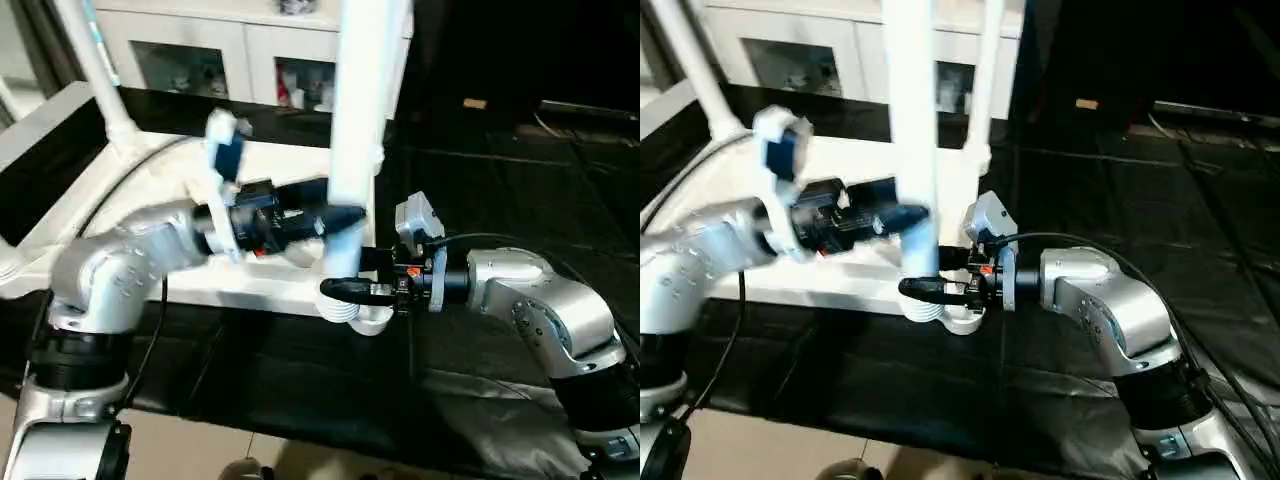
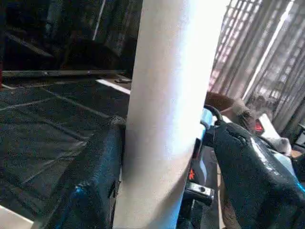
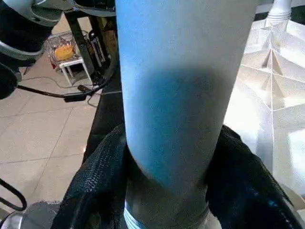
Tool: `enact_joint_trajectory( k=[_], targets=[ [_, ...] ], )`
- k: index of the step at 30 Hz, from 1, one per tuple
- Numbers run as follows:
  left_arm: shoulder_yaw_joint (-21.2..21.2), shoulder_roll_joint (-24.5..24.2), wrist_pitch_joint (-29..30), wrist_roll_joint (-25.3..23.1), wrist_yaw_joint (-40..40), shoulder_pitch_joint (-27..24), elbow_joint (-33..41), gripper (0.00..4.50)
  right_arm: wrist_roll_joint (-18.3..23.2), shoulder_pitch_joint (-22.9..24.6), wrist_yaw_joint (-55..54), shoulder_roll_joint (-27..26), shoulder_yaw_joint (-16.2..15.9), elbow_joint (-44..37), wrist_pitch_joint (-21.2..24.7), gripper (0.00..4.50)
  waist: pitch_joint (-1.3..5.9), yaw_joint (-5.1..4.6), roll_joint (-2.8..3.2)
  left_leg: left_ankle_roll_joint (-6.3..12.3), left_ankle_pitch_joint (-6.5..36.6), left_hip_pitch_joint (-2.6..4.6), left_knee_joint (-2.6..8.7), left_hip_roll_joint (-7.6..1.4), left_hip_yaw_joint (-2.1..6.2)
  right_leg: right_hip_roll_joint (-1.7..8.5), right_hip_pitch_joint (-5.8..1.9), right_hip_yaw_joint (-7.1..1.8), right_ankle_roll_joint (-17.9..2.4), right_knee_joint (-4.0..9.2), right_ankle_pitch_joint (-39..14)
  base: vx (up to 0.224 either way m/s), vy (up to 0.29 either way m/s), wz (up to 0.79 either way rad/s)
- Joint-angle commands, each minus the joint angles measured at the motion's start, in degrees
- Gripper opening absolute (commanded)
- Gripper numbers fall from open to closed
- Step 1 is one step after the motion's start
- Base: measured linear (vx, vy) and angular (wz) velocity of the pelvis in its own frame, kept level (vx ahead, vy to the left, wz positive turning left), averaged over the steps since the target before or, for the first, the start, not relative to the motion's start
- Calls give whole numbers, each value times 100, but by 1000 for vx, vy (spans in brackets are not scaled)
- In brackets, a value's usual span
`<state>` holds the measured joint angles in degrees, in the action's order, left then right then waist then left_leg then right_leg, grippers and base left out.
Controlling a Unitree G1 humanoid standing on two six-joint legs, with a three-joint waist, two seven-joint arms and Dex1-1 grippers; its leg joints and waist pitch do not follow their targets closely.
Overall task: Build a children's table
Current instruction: Pick table leg
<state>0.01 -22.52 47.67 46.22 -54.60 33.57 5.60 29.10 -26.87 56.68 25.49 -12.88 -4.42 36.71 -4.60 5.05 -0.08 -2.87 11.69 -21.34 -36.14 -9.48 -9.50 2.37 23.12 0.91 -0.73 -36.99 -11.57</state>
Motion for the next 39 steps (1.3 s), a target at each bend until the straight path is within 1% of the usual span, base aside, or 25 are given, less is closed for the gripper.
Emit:
enact_joint_trajectory(
  k=[1,3,5,7,8,10,12,16,18,19,22,25,26,27,28,29,30,31,32,33,34,35,36,38,39],
  targets=[
    [-263,75,93,-48,66,-17,86,324,-12,-130,-129,51,194,16,-106,196,454,-21,-15,-78,589,52,417,-268,67,454,-313,-251,-1141,474,-1134,0,0,0],
    [-260,144,-31,-141,186,7,-11,287,-48,-118,-121,44,198,16,-107,196,461,-22,-26,-58,503,40,414,-267,70,449,-324,-249,-1143,458,-984,0,0,0],
    [-229,232,-115,-261,352,43,-127,287,-72,-115,-113,35,203,17,-107,196,467,-23,-25,-32,467,34,405,-262,67,448,-330,-249,-1149,453,-911,0,0,0],
    [-248,263,-204,-407,456,71,-184,257,-104,-121,-117,32,193,29,-121,196,470,-21,-30,-9,414,30,403,-261,66,446,-333,-250,-1151,455,-846,0,0,0],
    [-248,263,-204,-407,456,71,-184,246,-104,-121,-117,32,193,29,-121,196,472,-18,-27,-1,408,35,404,-263,69,447,-329,-247,-1153,450,-824,0,0,0],
    [-239,308,-189,-476,592,99,-207,237,-138,-137,-129,26,177,53,-140,196,475,-18,-32,11,393,30,401,-263,71,450,-337,-245,-1178,445,-771,0,0,0],
    [-250,299,-128,-498,654,110,-212,217,-156,-140,-139,25,170,65,-155,196,468,-23,-30,16,430,33,399,-261,69,451,-332,-245,-1190,454,-852,0,0,0],
    [-210,346,-201,-556,761,133,-268,210,-190,-153,-160,13,175,92,-174,196,465,-22,-25,8,465,37,400,-264,68,453,-329,-244,-1188,464,-924,0,0,0],
    [-75,426,-235,-511,863,205,-357,208,-199,-167,-165,9,182,112,-187,196,469,-21,-30,5,452,35,397,-261,66,446,-330,-244,-1196,458,-869,0,0,0],
    [-75,426,-235,-511,863,205,-357,205,-199,-167,-165,9,182,112,-187,196,471,-20,-32,9,444,37,397,-262,68,447,-333,-243,-1201,453,-852,0,0,0],
    [101,523,-283,-533,1116,388,-480,203,-233,-191,-224,8,204,150,-215,196,472,-22,-37,27,418,32,391,-256,64,448,-336,-243,-1218,453,-826,0,0,0],
    [202,552,-351,-611,1301,577,-597,203,-118,-279,-510,-175,501,255,-259,196,481,-19,-38,41,364,33,388,-251,70,449,-335,-237,-1241,439,-745,0,0,0],
    [231,555,-382,-642,1348,625,-636,202,-68,-316,-611,-235,617,285,-270,252,483,-16,-38,44,346,39,387,-253,68,451,-332,-235,-1244,440,-725,0,0,0],
    [291,554,-470,-729,1454,727,-728,201,54,-406,-817,-351,882,345,-278,266,491,-11,-48,61,284,31,381,-247,65,451,-341,-238,-1254,428,-629,0,0,0],
    [296,553,-476,-733,1461,733,-735,201,58,-409,-824,-354,894,345,-282,266,491,-16,-44,56,267,27,383,-250,67,449,-342,-234,-1260,421,-589,0,0,0],
    [441,536,-627,-831,1644,900,-920,201,190,-443,-917,-366,1148,286,-330,266,488,-23,-9,41,255,25,375,-238,65,435,-335,-232,-1241,423,-532,0,0,0],
    [482,525,-662,-854,1693,944,-968,198,248,-437,-902,-340,1202,239,-300,287,488,-21,-29,41,312,36,373,-225,61,424,-353,-234,-1204,445,-573,0,0,0],
    [502,502,-718,-898,1721,984,-1012,196,325,-415,-887,-325,1270,176,-274,301,489,-16,-23,29,323,38,375,-227,65,429,-357,-234,-1193,438,-595,0,0,0],
    [509,474,-799,-970,1745,1026,-1066,196,329,-395,-883,-303,1312,138,-313,301,497,-8,-23,36,269,31,378,-232,69,431,-365,-234,-1174,430,-540,0,0,0],
    [497,435,-877,-1067,1783,1065,-1113,194,350,-369,-898,-283,1363,101,-310,308,504,-3,-11,46,220,36,376,-239,69,430,-355,-230,-1184,422,-449,0,0,0],
    [489,413,-916,-1121,1812,1092,-1146,194,374,-345,-876,-281,1408,65,-346,312,505,-9,-14,54,203,34,377,-244,71,429,-356,-227,-1198,413,-390,0,0,0],
    [487,382,-994,-1215,1881,1153,-1218,194,443,-298,-867,-301,1526,-8,-419,325,503,-5,-15,76,208,31,378,-246,65,438,-354,-228,-1220,415,-347,0,0,0],
    [512,381,-1037,-1246,1933,1214,-1273,194,508,-270,-958,-360,1663,-57,-432,339,504,3,-14,98,220,32,374,-248,69,445,-356,-229,-1238,411,-330,0,0,0],
    [553,389,-1021,-1212,1957,1263,-1300,194,537,-265,-1063,-398,1757,-73,-415,348,502,0,-10,90,223,35,382,-247,71,445,-352,-223,-1264,407,-359,0,0,0],
    [568,394,-1013,-1198,1957,1293,-1306,194,476,-266,-1190,-401,1784,-77,-405,354,500,4,-1,54,229,42,382,-250,71,448,-345,-220,-1279,413,-400,0,0,0]
  ],
)
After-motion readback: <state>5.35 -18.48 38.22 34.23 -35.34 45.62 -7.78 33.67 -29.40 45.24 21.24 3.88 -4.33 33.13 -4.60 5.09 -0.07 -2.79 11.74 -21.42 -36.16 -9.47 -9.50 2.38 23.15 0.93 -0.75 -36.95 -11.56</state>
